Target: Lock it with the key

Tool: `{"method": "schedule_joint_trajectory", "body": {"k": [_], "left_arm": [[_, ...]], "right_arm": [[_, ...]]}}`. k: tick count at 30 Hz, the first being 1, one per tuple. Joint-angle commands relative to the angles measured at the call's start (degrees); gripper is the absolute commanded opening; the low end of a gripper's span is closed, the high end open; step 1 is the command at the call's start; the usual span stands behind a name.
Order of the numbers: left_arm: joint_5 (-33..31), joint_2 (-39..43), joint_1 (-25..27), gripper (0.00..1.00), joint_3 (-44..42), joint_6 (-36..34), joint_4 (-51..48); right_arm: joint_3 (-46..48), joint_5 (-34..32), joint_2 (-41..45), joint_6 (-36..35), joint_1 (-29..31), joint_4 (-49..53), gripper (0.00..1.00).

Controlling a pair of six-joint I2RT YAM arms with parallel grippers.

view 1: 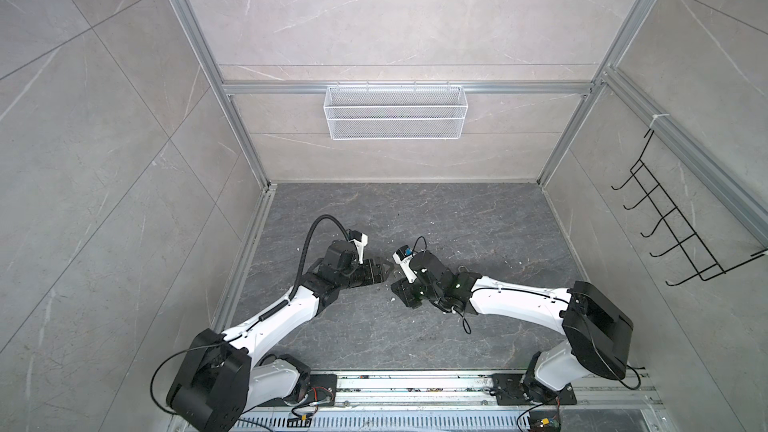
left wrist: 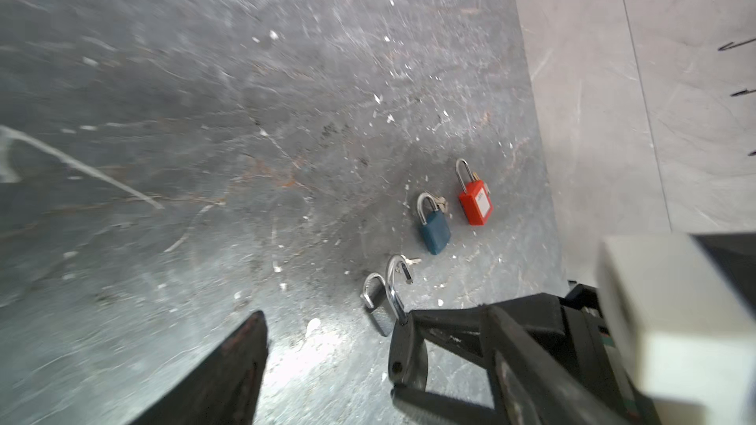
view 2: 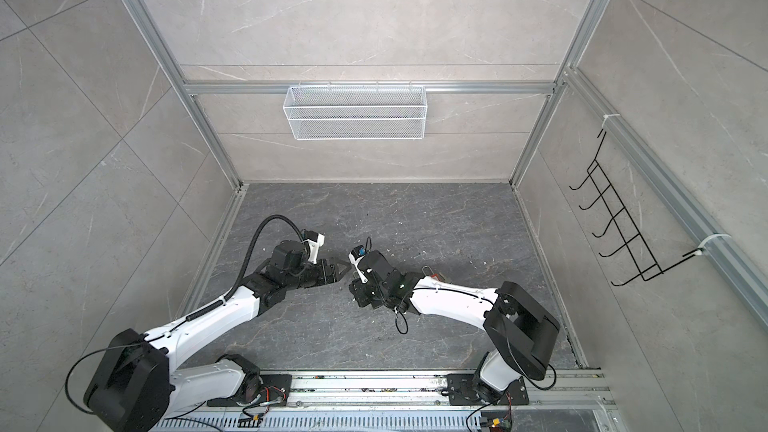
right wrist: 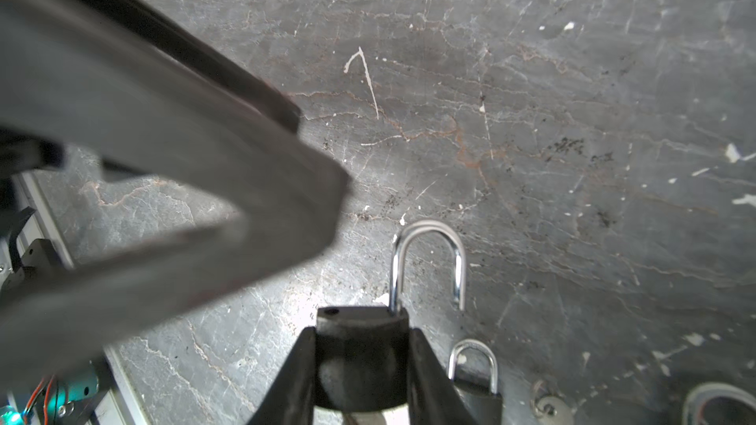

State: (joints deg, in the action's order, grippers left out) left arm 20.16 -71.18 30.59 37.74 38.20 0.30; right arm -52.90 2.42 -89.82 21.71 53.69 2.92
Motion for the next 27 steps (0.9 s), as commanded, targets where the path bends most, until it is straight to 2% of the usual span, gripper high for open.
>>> {"method": "schedule_joint_trajectory", "body": {"k": [1,6,9,27], "left_arm": [[6.6,-2.4,-0.1,0.78,2.2,0.3,2.4],[9.4,-5.7,0.0,0.67,2.7,1.4,4.2],[10.5,-6.7,0.0,0.57,2.8,1.8,5.1],[12.1,-10.1,0.9,0.35,4.3,2.0,6.3]], "right_arm": [[0.1,0.0,2.0,-1.8,-0.1,-1.2,0.17],[-0.1,0.1,2.6,-2.2,-0.1,-0.8,0.17],[-0.4,0.4,2.7,-2.5,-0.1,-0.3,0.17],[-2.5,2.7,1.4,-3.0,0.4,1.2,0.17]]}}
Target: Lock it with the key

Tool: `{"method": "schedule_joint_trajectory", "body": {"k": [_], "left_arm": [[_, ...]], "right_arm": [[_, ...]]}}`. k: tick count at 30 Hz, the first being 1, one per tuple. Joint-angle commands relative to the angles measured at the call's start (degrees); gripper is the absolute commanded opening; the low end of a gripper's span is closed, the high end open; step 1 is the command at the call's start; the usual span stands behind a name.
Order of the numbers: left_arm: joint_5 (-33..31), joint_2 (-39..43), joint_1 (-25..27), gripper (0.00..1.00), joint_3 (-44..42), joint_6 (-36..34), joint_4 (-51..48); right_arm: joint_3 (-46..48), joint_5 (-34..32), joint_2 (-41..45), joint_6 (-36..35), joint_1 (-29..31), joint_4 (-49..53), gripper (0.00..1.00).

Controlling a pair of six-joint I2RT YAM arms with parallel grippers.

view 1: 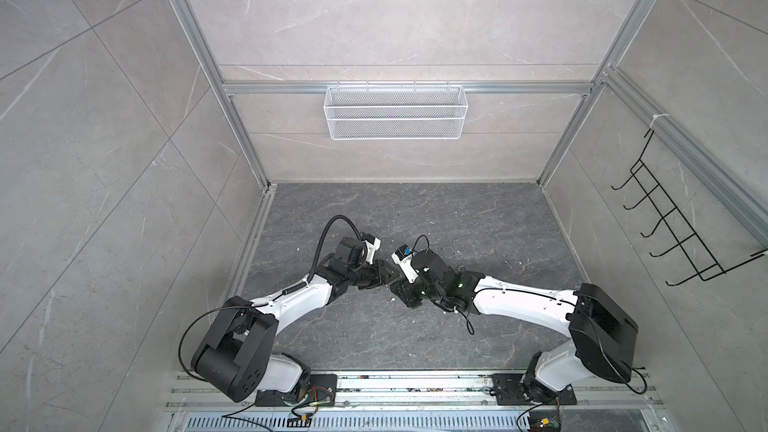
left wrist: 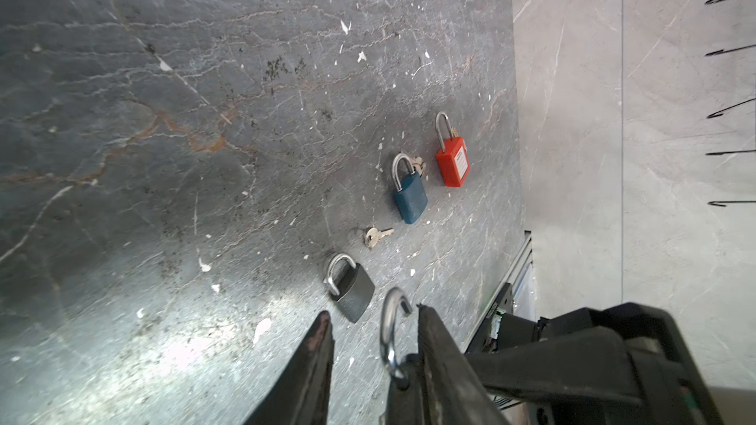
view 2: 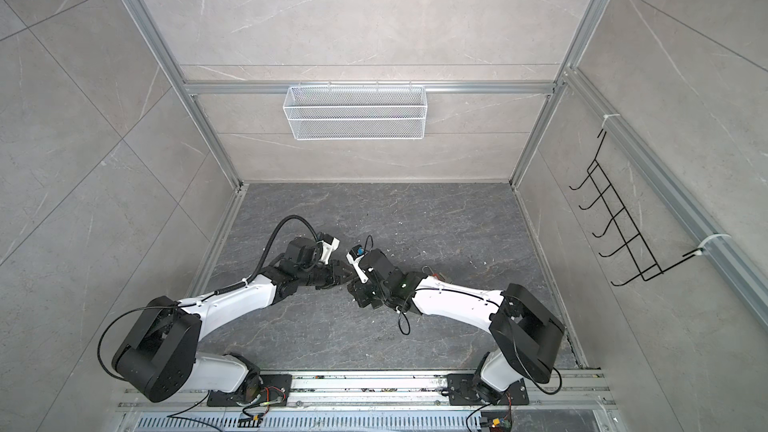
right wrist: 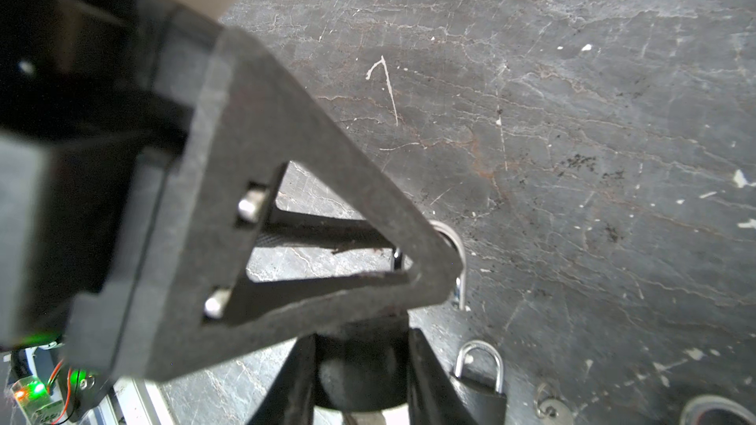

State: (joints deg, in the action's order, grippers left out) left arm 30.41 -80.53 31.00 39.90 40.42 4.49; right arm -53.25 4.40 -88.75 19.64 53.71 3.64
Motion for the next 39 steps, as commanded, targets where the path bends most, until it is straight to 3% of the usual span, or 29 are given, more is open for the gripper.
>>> {"method": "schedule_joint_trajectory", "body": {"k": [1,3,12,17,23,33,39], "left_arm": [[1.9,-0.9,0.6,0.32,2.1,-0.2,2.2],[2.4,-1.2,0.8,0.23,2.2,-0.3,2.3],[3.5,-1.7,1.3,0.14,1.9,-0.4,2.4],[4.1,-2.5,1.7,0.01,2.2,-0.5,2.3],[4.3,-2.3,1.8,0.0,2.3,-0.7,2.7],[-0.2,0.0,1.7,0.0,0.7,1.5,7.0],[-1.1,2.7,1.4,0.0,0.0,5.0,11.2]], "right_arm": [[-2.3,0.8,0.2,-0.9,0.4,0.6,0.17],[-2.5,0.6,0.0,-1.0,0.5,0.7,0.17],[-2.6,-1.4,0.7,-1.5,0.6,0.6,0.17],[-3.0,-2.4,1.2,-2.3,0.6,0.9,0.17],[-2.8,-4.5,1.5,-2.5,0.6,1.0,0.18],[-1.2,-5.4,3.6,-1.0,-0.4,0.6,0.43],[2.6,-3.4,11.0,0.2,-1.3,1.0,0.51]]}}
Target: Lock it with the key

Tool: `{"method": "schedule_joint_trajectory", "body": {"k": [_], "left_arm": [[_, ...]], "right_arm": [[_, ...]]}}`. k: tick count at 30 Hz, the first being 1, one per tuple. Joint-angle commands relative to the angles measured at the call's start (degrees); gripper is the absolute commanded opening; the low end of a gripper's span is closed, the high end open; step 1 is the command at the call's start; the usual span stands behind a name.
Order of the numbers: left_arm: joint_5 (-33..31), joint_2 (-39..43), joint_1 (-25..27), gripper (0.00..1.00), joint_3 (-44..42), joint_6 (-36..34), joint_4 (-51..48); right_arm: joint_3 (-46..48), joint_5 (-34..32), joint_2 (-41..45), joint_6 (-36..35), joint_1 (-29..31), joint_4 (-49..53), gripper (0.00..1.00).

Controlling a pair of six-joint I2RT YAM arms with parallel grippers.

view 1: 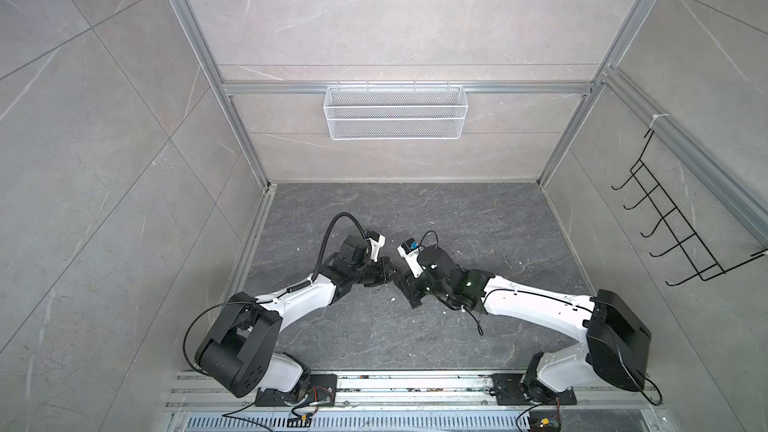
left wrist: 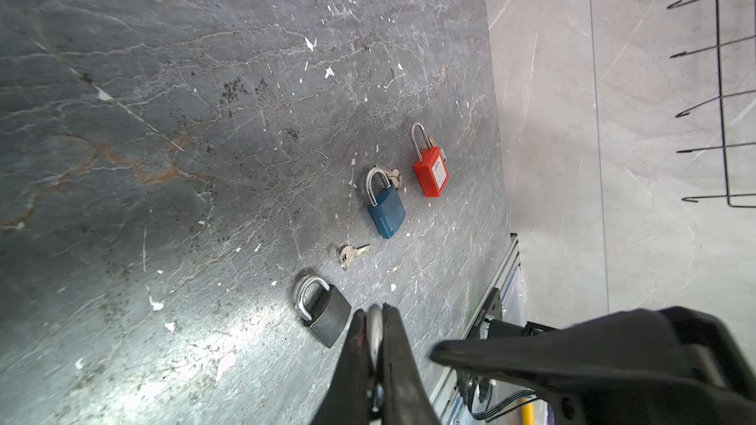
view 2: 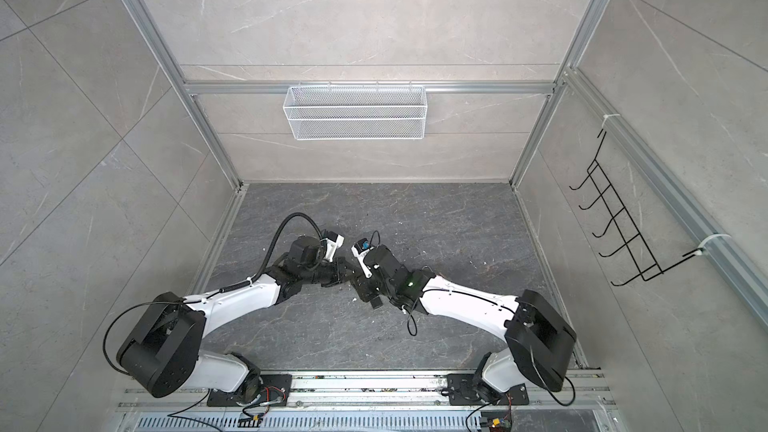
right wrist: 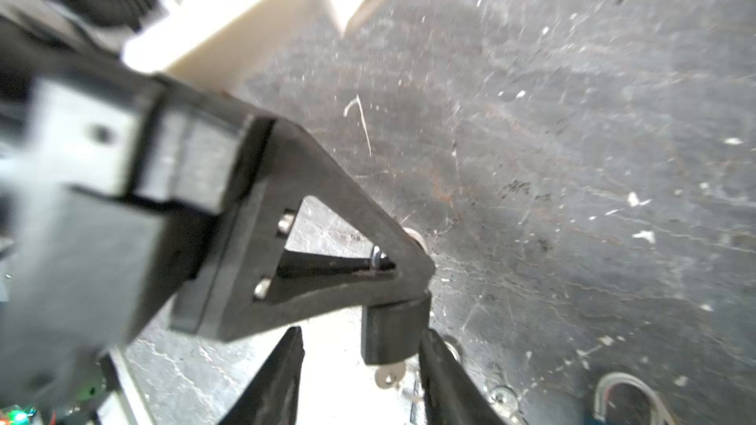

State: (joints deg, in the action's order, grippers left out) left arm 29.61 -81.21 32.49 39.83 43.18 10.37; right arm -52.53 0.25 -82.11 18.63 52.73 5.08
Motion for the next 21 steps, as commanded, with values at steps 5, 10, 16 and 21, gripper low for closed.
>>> {"method": "schedule_joint_trajectory", "body": {"k": [5,10,16,21], "left_arm": [[-4.0,8.2,0.0,0.0,0.6,5.3,5.5],[-9.2,12.9,0.1,0.0,1.3,11.6,4.4],[-13.4,17.2,0.1,0.0,-0.6,16.1,9.6],[-14.4,19.2,0.1,0.0,0.2,22.3,7.9]], "right_arm": [[5.4,0.3,12.3,1.4,-0.5,-1.6,0.51],[9.5,-6.3,16.4,-2.1,-0.5,-7.2,0.47],[7.2,-8.5,13.5,-4.6,-0.5,-6.9,0.46],[9.0,-7.8,15.6,-5.2,-0.5,-9.9,0.44]]}}
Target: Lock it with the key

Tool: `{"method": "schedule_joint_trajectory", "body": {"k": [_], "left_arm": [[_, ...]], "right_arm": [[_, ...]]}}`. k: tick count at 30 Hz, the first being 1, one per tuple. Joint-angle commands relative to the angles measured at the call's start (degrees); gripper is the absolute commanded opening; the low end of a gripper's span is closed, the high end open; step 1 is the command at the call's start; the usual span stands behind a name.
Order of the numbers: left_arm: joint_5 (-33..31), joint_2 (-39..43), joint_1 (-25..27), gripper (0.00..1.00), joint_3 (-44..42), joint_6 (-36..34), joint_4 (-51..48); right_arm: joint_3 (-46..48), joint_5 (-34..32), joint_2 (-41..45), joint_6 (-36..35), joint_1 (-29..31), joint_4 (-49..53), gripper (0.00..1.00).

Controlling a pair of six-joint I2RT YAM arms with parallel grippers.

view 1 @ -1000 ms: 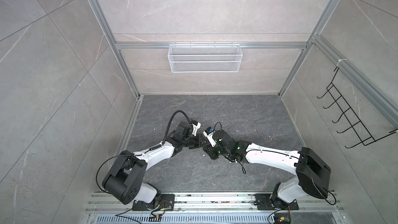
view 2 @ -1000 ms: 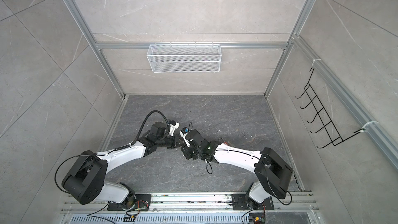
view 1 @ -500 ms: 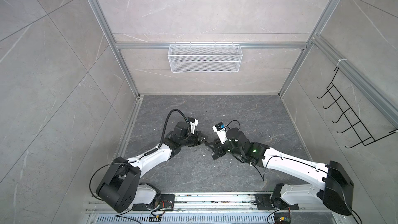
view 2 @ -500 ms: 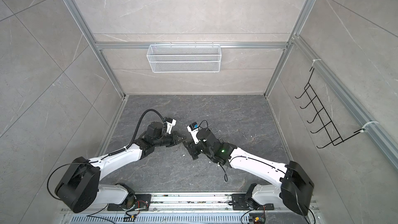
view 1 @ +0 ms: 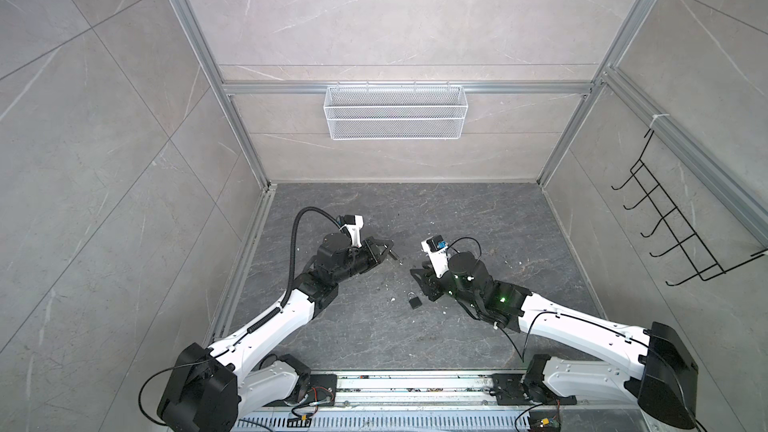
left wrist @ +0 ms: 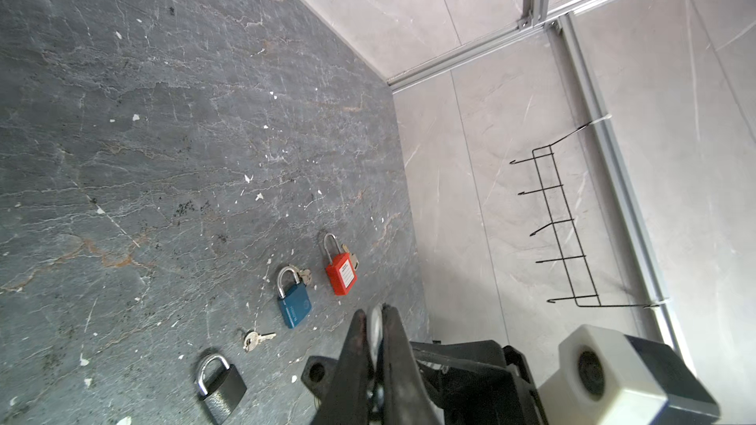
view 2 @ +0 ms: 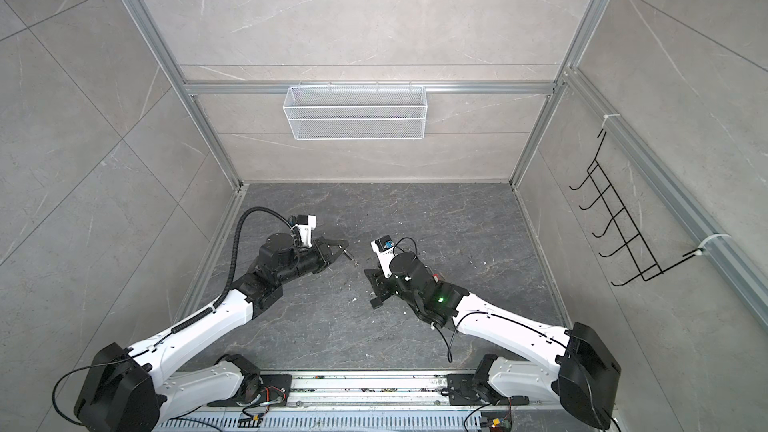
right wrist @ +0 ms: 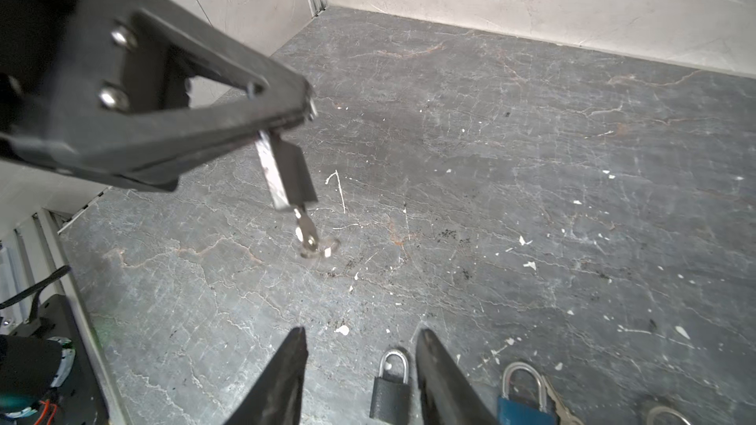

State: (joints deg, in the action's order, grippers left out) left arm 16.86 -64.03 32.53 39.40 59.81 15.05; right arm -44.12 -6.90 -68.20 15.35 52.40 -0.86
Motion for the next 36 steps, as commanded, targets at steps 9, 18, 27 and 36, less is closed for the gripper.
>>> {"method": "schedule_joint_trajectory", "body": {"k": [9,18,27,36], "left_arm": [[-2.8,5.6,0.1,0.0,-2.8,16.1,3.9],[-1.0,4.4,0.1,0.0,-4.4,17.2,5.8],[0.6,3.6,0.1,0.0,-4.5,17.4,7.8],[0.5,3.7,0.1,0.0,-5.4,17.8,9.2]], "right_arm": [[7.6,7.1,4.5,-6.5,-0.2,-19.6,0.36],[2.9,9.6,-1.5,-7.7,-0.2,-20.6,0.35],[-0.8,9.5,-6.2,-8.3,-0.2,-21.0,0.35],[-3.1,10.1,-9.5,-7.5,-0.7,-20.3,0.34]]}}
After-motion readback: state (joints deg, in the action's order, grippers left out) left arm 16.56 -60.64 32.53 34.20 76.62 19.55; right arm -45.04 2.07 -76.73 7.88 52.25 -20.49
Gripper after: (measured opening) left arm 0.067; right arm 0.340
